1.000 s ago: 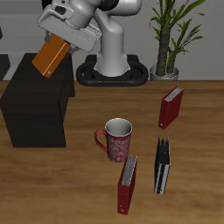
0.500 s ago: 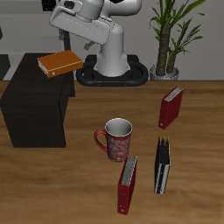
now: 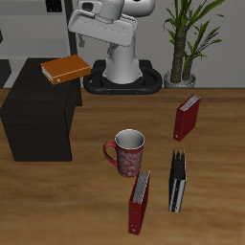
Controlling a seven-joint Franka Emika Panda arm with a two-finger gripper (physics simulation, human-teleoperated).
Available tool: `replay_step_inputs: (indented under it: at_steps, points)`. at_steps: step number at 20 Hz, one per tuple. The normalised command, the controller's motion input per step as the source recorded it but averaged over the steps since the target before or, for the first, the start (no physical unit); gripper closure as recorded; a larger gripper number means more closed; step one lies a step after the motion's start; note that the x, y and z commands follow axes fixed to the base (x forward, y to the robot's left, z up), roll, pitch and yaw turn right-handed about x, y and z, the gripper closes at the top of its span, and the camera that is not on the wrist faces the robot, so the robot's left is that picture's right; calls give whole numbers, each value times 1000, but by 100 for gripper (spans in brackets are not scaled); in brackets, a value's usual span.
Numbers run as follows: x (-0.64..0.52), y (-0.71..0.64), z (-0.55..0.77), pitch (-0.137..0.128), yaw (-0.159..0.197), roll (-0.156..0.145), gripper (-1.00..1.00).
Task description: Place the orange book flat on top of the shelf and place the left red book flat on top of the shelf
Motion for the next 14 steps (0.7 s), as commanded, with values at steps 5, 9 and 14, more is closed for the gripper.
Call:
replay_step_inputs:
  at_steps: [5,9,14]
  points:
    - [115,550,-211,42,-1,134,-100]
    - [-34,746,-195,18,9,100,-100]
    - [13,694,-236,16,-18,78,-100]
